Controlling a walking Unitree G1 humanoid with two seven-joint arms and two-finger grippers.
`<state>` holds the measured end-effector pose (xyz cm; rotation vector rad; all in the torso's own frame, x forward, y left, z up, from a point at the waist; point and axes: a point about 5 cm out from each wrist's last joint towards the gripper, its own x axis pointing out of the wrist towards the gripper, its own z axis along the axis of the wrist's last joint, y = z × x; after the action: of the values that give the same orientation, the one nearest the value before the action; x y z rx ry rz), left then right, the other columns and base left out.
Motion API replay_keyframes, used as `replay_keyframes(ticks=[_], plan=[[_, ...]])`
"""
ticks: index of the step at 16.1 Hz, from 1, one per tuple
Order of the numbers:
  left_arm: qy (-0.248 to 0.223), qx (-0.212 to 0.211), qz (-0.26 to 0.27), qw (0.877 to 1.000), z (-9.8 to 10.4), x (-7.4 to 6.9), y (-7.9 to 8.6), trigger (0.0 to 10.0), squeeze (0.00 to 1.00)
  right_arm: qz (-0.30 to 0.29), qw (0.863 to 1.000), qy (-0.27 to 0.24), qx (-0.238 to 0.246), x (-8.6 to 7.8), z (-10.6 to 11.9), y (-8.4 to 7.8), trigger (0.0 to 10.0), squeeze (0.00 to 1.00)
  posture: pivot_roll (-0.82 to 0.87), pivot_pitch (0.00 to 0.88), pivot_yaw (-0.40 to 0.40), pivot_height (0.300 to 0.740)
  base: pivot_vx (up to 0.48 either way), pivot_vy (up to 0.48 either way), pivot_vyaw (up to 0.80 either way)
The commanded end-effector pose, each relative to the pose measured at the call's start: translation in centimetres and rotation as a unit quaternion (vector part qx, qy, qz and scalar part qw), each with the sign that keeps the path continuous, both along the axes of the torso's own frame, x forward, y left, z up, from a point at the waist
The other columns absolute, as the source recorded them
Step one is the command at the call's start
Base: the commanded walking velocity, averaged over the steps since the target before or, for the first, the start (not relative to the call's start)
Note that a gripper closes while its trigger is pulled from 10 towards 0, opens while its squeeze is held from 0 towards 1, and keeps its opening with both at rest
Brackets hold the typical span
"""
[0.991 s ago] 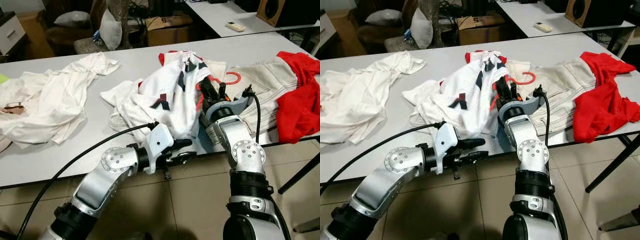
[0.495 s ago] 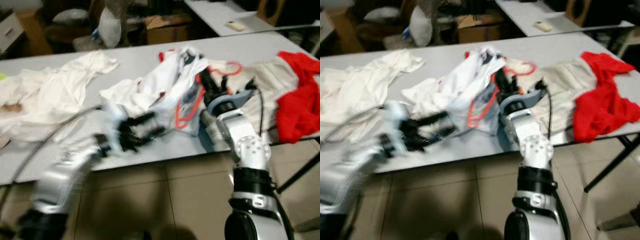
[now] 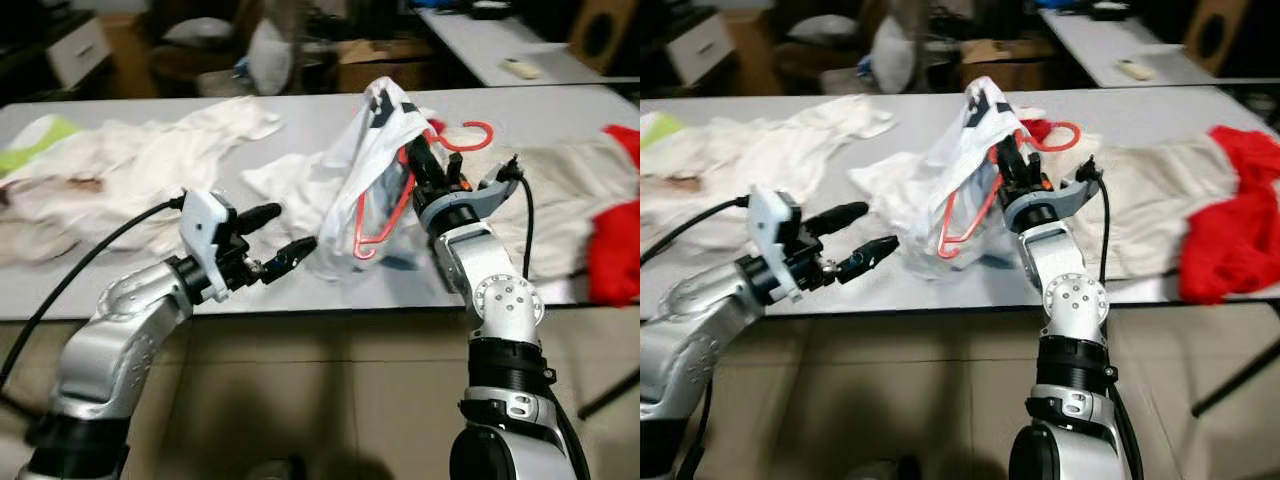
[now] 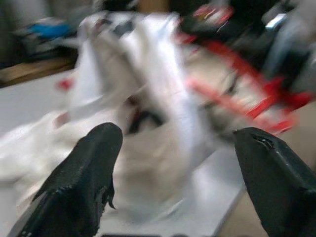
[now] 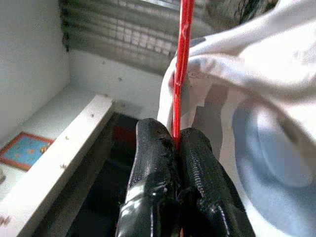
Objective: Hang hanger
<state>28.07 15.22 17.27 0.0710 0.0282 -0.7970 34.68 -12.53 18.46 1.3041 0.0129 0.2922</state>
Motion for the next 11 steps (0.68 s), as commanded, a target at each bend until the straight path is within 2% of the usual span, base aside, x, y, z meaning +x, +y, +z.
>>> replay_keyframes(ticks=[1, 3, 4, 6, 8, 11], plan=[[-0.007, 0.036, 0.019, 0.999, -0.5, 0.5, -0.1, 10.0, 0.0, -0.002, 1.0, -0.006, -0.009, 0.0, 0.2, 0.1, 10.0, 0.0, -0.04, 0.0, 0.08, 0.74, 0.0, 0.0, 0.0], [-0.006, 0.022, 0.024, 0.999, -1.1, 1.1, -1.2, 10.0, 0.0, -0.006, 1.0, 0.0, -0.022, 0.0, -0.2, 0.1, 10.0, 0.0, -0.05, 0.0, 0.086, 0.74, 0.0, 0.0, 0.0], [-0.014, 0.01, 0.044, 0.999, -2.0, 2.2, -2.2, 10.0, 1.0, -0.014, 1.0, 0.006, -0.012, -0.1, -0.4, -0.1, 10.0, 0.0, -0.06, 0.0, 0.095, 0.74, 0.0, 0.0, 0.0], [-0.013, -0.002, 0.044, 0.999, -2.4, 2.7, -2.9, 10.0, 1.0, -0.025, 0.999, 0.006, -0.026, -0.2, -0.4, -0.5, 10.0, 0.0, -0.07, 0.0, 0.104, 0.74, 0.0, 0.0, 0.0], [-0.006, -0.044, 0.052, 0.998, -2.4, 3.2, -3.6, 10.0, 1.0, -0.038, 0.997, 0.007, -0.069, -0.2, -0.5, -1.1, 10.0, 0.0, -0.07, 0.0, 0.109, 0.74, 0.0, 0.0, 0.0], [-0.005, -0.058, 0.086, 0.995, -3.1, 3.9, -3.7, 10.0, 1.0, -0.051, 0.993, -0.002, -0.103, -0.5, -0.2, -2.1, 10.0, 0.0, -0.09, 0.0, 0.119, 0.74, 0.0, 0.0, 0.0]])
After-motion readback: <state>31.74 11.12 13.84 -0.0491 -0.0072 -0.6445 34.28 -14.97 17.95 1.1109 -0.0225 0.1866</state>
